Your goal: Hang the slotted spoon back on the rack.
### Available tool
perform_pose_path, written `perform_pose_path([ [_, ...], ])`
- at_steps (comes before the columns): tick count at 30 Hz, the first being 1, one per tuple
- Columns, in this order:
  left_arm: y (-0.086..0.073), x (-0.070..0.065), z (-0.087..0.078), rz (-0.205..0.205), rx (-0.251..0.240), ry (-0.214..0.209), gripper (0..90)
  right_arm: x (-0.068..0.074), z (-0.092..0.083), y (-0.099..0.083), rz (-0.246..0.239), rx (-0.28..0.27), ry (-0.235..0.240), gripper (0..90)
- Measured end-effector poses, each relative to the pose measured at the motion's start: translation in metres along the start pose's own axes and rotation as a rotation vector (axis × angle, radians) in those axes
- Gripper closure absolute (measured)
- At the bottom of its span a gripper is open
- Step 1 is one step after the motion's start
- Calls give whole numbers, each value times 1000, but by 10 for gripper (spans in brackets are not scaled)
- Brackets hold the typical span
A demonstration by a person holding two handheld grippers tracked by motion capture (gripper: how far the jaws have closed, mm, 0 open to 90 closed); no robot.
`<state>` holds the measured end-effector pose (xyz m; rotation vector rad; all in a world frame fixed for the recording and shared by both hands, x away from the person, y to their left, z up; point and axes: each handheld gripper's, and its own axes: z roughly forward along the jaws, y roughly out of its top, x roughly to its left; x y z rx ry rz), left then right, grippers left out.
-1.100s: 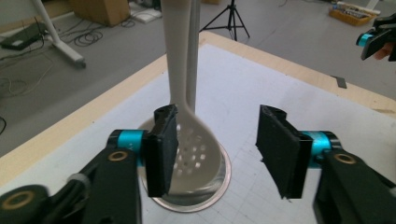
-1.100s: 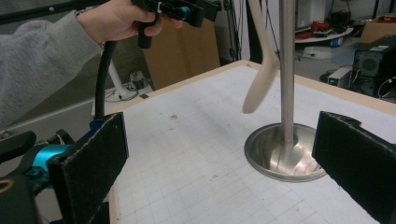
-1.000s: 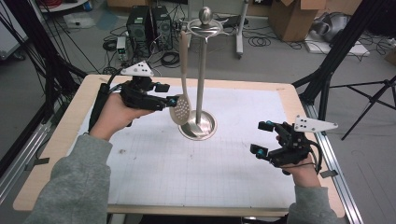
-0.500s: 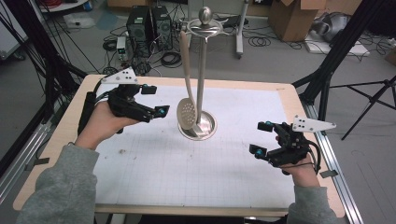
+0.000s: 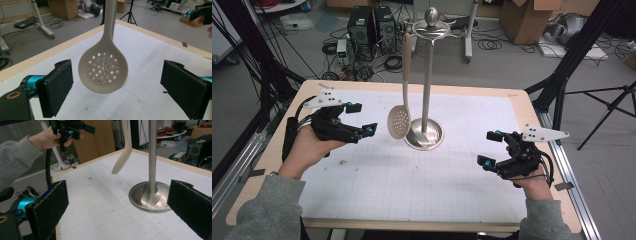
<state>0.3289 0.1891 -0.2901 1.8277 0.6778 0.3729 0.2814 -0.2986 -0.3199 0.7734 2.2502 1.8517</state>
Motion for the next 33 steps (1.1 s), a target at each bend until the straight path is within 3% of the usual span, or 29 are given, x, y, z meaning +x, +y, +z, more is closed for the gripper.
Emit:
perform_pose_path([
  [9,-29,1,-10,-19,-67,6,114,-3,0,0,-5,0,-2,23],
  [13,-42,0,-13,-26,-74,8,114,-3,1,-1,-2,3,-2,22],
  [21,-58,-2,-28,15,-78,47,114,-5,1,-2,0,6,-5,22],
  [25,-65,0,-36,-2,-84,52,114,-5,2,-2,2,10,-5,22],
  [33,-79,7,-52,-8,-117,124,110,-4,3,-3,4,16,-8,22],
])
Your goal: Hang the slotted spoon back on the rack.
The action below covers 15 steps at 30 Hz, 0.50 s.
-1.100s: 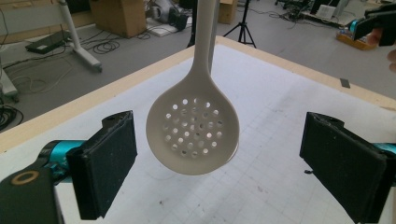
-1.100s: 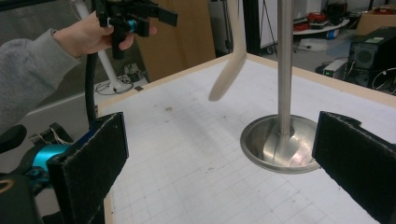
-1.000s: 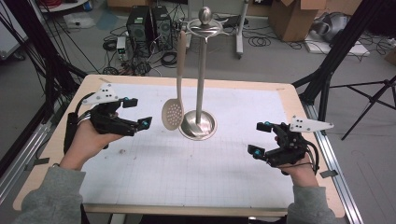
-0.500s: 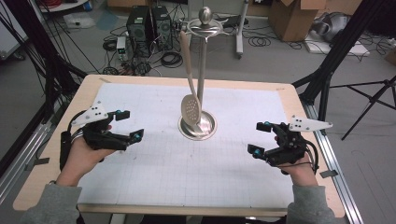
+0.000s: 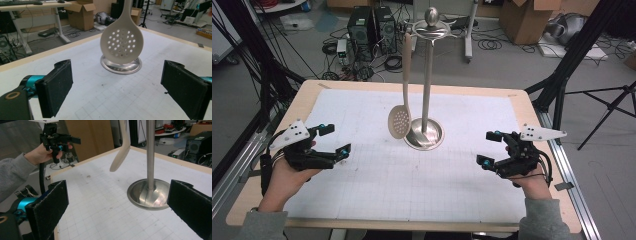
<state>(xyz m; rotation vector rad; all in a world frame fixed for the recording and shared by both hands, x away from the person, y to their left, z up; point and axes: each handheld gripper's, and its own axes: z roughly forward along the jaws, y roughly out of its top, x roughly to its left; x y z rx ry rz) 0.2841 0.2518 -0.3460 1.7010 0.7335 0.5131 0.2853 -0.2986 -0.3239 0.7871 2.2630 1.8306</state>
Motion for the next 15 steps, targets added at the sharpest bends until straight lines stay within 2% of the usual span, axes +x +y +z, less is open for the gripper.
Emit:
perform_pose_path([
  [3,-2,3,-6,-13,-10,12,110,0,-1,0,0,-4,-4,22],
  [12,-13,9,-26,-16,-8,47,111,-4,-4,-5,5,-1,-40,22],
  [15,-16,14,-35,-31,-24,78,111,-6,-5,-6,9,-8,-58,22],
])
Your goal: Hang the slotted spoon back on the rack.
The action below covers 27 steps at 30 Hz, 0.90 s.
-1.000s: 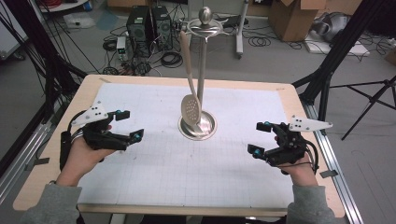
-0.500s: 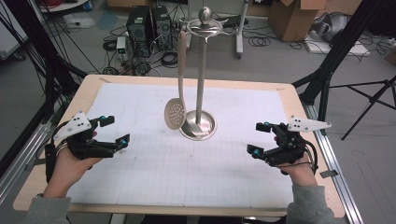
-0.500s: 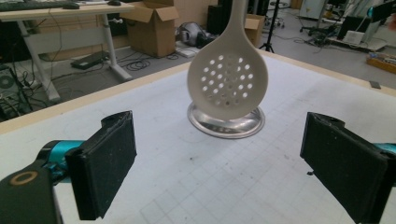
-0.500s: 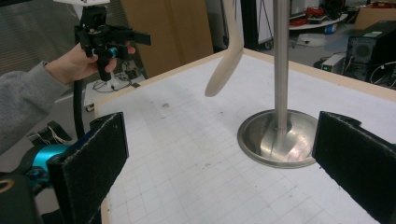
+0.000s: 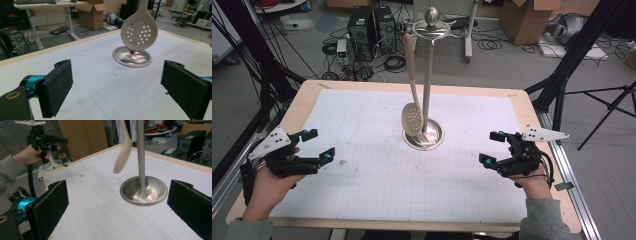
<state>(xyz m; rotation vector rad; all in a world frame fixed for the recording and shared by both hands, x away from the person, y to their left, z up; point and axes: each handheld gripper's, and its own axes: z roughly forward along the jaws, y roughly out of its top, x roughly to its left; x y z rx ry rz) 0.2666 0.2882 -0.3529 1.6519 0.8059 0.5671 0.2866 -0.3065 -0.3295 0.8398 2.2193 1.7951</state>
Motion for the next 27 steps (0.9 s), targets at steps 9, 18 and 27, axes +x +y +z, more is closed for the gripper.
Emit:
perform_pose_path([
  [9,-10,12,-17,-30,-41,43,113,-8,-11,-7,26,-66,-87,22],
  [18,-23,20,-23,-42,-49,105,113,-18,-21,-24,8,-143,-223,22],
  [27,-34,31,-32,-82,-50,171,113,-21,-25,-40,-25,-146,-244,23],
])
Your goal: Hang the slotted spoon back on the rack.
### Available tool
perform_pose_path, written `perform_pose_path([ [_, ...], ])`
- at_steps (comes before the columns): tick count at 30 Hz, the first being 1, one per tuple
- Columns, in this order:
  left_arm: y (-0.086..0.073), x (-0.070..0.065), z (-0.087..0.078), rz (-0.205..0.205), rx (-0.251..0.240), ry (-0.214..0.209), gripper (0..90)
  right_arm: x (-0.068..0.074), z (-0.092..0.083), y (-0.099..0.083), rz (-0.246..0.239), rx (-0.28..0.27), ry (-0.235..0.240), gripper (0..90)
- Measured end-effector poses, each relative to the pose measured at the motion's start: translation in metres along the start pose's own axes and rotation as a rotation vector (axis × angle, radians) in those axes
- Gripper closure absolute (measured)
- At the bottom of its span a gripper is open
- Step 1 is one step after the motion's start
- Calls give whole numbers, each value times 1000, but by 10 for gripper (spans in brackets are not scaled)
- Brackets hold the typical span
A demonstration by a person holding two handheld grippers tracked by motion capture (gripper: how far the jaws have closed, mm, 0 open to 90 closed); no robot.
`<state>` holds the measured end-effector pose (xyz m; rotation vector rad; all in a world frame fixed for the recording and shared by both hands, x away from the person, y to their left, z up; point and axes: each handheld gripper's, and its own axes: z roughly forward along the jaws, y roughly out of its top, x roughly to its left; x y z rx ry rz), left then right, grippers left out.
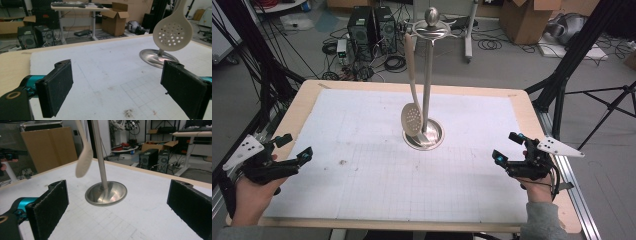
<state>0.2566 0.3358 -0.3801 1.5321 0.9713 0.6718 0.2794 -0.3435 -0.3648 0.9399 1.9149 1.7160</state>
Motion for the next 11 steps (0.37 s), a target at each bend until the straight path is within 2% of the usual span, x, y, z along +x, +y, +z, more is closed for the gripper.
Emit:
perform_pose_path([
  [3,-4,3,0,-4,10,12,113,-3,-3,-3,21,-3,-26,23],
  [7,-6,4,1,-13,19,18,113,-7,-9,-3,34,-38,-73,23],
  [11,-7,3,3,-23,23,13,111,-9,-8,-3,38,-49,-68,23],
])
